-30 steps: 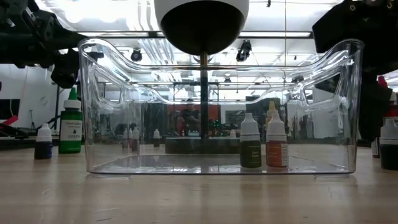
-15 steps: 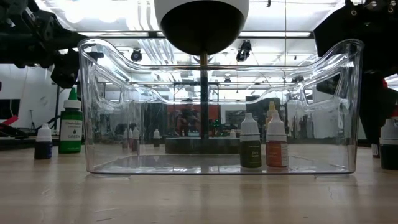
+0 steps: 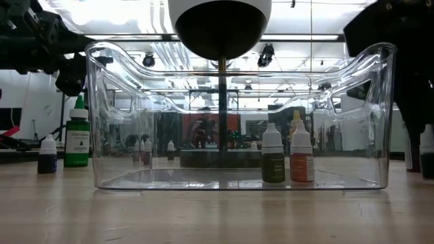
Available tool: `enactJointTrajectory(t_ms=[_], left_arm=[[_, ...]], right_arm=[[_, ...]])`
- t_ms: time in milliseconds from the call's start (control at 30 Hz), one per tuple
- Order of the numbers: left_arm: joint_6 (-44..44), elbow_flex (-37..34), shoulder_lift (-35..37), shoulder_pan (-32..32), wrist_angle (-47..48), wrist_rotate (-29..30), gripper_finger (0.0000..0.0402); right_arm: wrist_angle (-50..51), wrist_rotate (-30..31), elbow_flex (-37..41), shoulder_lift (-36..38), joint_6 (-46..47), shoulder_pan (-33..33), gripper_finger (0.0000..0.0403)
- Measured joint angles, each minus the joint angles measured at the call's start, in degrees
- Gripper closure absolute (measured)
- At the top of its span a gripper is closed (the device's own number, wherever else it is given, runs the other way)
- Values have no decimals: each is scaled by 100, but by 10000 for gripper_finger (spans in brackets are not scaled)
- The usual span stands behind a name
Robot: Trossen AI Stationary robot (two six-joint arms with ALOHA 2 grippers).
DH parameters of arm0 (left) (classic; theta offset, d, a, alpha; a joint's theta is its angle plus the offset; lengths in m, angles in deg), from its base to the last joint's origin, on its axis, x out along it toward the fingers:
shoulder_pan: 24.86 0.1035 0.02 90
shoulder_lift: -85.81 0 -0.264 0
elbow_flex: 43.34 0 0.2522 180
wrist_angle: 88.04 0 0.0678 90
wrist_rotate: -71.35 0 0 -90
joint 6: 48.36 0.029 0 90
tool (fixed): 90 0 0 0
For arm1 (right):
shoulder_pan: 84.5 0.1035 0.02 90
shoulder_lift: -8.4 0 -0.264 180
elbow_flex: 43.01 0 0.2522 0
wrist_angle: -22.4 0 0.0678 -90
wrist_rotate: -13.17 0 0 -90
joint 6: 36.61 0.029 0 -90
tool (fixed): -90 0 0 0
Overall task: Pick & Place food coloring
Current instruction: Put the top small green food coloring bottle into the transparent bin
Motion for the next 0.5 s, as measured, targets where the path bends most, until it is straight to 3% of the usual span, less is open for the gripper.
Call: enactJointTrajectory(t_ms=[233, 500], left_arm=[[0, 0, -2, 1, 0, 0, 241], [1, 0, -2, 1, 2, 0, 241]], right_arm=[[821, 3, -460, 217, -93, -1, 340], [2328, 45, -1509, 467, -334, -4, 338]])
